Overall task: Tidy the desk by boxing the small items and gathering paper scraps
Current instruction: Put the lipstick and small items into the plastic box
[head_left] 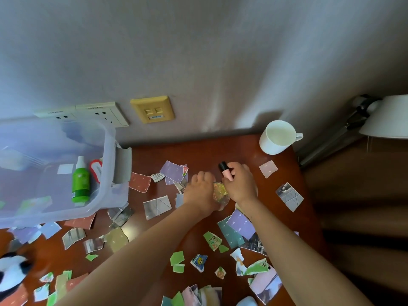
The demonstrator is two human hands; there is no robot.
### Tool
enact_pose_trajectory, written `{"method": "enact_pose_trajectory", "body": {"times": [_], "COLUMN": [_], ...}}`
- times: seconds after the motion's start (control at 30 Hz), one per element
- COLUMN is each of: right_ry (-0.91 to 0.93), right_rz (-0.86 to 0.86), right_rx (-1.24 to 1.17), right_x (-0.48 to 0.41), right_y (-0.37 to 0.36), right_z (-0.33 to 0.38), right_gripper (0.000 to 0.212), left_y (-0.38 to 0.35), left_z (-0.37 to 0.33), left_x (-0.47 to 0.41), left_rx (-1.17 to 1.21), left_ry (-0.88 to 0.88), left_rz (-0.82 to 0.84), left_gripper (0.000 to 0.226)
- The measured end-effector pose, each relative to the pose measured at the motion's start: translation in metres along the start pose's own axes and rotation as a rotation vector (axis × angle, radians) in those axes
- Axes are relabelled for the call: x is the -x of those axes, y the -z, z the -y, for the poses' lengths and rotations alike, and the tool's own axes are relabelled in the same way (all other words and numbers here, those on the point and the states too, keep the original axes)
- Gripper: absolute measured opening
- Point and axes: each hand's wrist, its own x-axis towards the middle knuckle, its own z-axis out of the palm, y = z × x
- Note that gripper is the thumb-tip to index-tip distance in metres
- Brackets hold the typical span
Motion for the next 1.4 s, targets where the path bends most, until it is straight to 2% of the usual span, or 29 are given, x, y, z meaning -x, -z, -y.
{"method": "enact_pose_trajectory", "body": {"times": [0.2, 0.37, 0.53, 0.6, 0.73, 0.87, 1.2, 1.4], "right_ry": [-0.045, -0.182, -0.282, -0.257, -0.205, -0.151, -0.009, 0.008], "right_rz": [0.042, 0.028, 0.091, 0.094, 0.11, 0.154, 0.303, 0.343], "right_rx": [-0.049, -0.419, -0.747, -0.774, -0.843, -0.868, -0.821, -0.815], "right_x": [0.003, 0.02, 0.057, 0.074, 0.106, 0.134, 0.179, 0.19], "right_y": [0.004, 0.011, 0.029, 0.035, 0.047, 0.046, 0.009, -0.022], "right_z": [0.002, 0.007, 0.027, 0.038, 0.064, 0.098, 0.198, 0.255], "right_gripper": [0.031, 0.018, 0.016, 0.017, 0.006, 0.008, 0.015, 0.014], "left_y": [-0.003, 0.005, 0.029, 0.039, 0.065, 0.087, 0.139, 0.169], "left_z": [-0.002, 0.0, -0.001, 0.0, 0.005, 0.021, 0.106, 0.165], "left_x": [0.01, 0.027, 0.052, 0.065, 0.095, 0.126, 0.191, 0.209], "left_rx": [0.115, 0.329, 0.604, 0.704, 0.83, 0.925, 0.983, 0.961], "left_ry": [0.011, 0.043, 0.142, 0.164, 0.164, 0.172, 0.251, 0.301], "left_rz": [-0.004, 0.018, -0.075, -0.14, -0.245, -0.326, -0.515, -0.526], "left_gripper": [0.059, 0.035, 0.03, 0.027, 0.025, 0.023, 0.025, 0.023]}}
